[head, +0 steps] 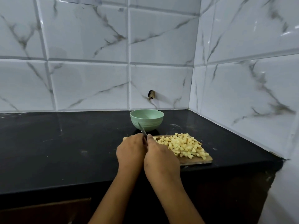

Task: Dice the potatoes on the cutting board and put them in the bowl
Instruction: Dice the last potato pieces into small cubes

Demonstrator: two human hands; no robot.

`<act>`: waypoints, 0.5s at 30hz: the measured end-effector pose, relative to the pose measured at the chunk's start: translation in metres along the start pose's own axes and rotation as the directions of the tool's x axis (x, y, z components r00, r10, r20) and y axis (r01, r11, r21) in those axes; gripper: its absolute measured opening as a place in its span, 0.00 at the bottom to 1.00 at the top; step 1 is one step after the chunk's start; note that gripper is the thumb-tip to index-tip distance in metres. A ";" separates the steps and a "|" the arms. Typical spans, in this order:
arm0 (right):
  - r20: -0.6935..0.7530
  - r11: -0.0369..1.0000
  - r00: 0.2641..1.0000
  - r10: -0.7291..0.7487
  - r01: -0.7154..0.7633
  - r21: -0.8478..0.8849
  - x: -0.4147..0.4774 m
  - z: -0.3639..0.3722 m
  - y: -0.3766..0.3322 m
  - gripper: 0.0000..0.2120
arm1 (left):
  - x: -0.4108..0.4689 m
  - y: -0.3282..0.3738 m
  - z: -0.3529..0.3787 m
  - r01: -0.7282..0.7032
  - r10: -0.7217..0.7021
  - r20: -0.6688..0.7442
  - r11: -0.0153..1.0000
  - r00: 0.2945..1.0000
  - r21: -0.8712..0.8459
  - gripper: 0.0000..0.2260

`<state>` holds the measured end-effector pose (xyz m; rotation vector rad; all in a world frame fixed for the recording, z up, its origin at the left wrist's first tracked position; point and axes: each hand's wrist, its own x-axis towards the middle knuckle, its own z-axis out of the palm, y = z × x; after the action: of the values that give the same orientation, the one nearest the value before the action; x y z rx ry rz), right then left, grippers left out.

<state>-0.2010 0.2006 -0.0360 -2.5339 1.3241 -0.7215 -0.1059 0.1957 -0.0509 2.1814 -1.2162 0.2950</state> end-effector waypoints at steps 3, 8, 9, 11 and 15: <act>0.017 0.998 1.000 -0.002 0.001 0.069 -0.002 0.000 0.009 0.22 | 0.005 -0.016 -0.004 0.029 -0.027 0.030 0.998 0.999 -0.049 0.07; -0.003 0.994 1.000 0.023 -0.023 0.105 -0.010 -0.004 0.024 0.23 | 0.000 -0.030 -0.004 -0.076 0.115 0.164 0.970 0.980 -0.230 0.18; 0.005 0.993 1.000 0.025 -0.026 0.112 -0.014 -0.006 0.027 0.23 | -0.003 -0.028 -0.005 -0.108 0.159 0.198 0.963 0.967 -0.248 0.19; 0.021 0.990 0.999 0.035 -0.037 0.135 -0.019 -0.011 0.033 0.22 | -0.007 -0.027 -0.009 -0.180 0.238 0.255 0.956 0.937 -0.231 0.18; 0.040 0.979 0.996 0.080 -0.086 0.183 -0.016 -0.018 0.049 0.20 | -0.006 -0.030 -0.014 -0.198 0.273 0.319 0.948 0.907 -0.250 0.15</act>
<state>-0.2528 0.1864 -0.0450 -2.3216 1.2797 -0.7467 -0.0829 0.2196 -0.0551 1.9515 -1.6350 -0.1334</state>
